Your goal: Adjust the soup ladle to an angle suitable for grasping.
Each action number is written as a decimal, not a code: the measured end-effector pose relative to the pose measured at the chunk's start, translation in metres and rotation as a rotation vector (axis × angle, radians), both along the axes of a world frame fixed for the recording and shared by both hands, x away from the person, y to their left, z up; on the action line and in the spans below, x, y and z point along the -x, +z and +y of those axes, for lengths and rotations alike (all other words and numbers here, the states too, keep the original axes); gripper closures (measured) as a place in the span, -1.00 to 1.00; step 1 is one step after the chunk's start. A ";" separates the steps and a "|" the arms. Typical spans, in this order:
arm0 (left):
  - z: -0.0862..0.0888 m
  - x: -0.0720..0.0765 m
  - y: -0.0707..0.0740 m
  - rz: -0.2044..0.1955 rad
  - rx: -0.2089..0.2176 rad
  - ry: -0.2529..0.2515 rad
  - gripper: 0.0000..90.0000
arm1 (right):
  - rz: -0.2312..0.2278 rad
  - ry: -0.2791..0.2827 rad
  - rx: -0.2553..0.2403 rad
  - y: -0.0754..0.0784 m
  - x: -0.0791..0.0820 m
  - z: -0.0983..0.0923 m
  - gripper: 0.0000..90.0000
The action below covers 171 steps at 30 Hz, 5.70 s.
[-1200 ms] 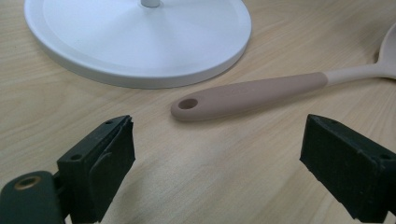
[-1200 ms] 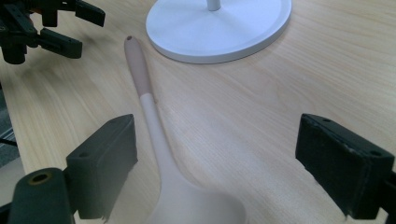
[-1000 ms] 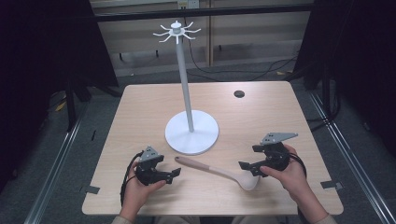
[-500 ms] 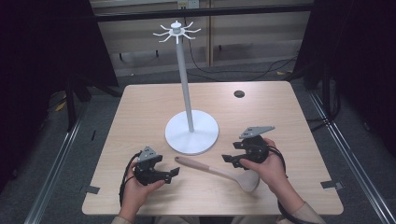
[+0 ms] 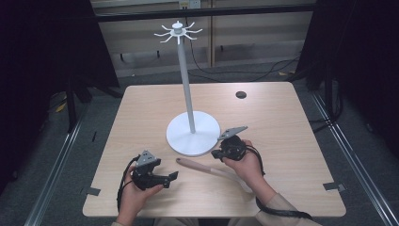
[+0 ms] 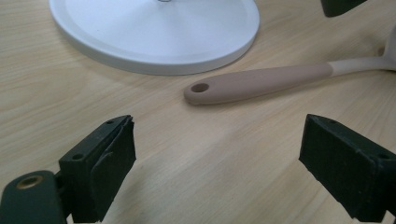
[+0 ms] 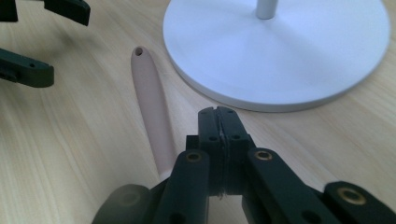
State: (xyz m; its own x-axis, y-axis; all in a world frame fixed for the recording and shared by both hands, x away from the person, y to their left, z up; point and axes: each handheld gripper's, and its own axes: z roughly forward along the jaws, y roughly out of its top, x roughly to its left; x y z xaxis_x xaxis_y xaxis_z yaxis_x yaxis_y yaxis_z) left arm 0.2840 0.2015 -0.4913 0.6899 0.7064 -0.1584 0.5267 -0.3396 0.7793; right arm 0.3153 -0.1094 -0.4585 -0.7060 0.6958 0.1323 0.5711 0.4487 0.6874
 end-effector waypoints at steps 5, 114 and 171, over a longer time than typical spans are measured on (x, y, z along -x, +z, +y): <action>0.005 0.003 0.001 -0.006 0.004 0.015 -0.77 | 0.015 0.031 0.035 -0.010 -0.005 0.014 1.00; 0.009 0.002 -0.001 -0.005 0.029 0.044 -0.76 | -0.133 0.213 -0.127 0.032 0.007 -0.013 0.75; -0.011 0.006 0.002 -0.017 0.052 -0.001 -0.76 | -0.438 -0.047 -0.400 0.104 -0.004 -0.049 0.75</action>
State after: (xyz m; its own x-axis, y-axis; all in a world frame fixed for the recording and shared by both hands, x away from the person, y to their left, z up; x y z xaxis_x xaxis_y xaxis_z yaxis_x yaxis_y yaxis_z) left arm 0.2785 0.1907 -0.4890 0.6934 0.6968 -0.1834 0.5130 -0.2988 0.8047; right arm 0.3190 -0.1588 -0.3543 -0.7239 0.6835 0.0937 0.2086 0.0873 0.9741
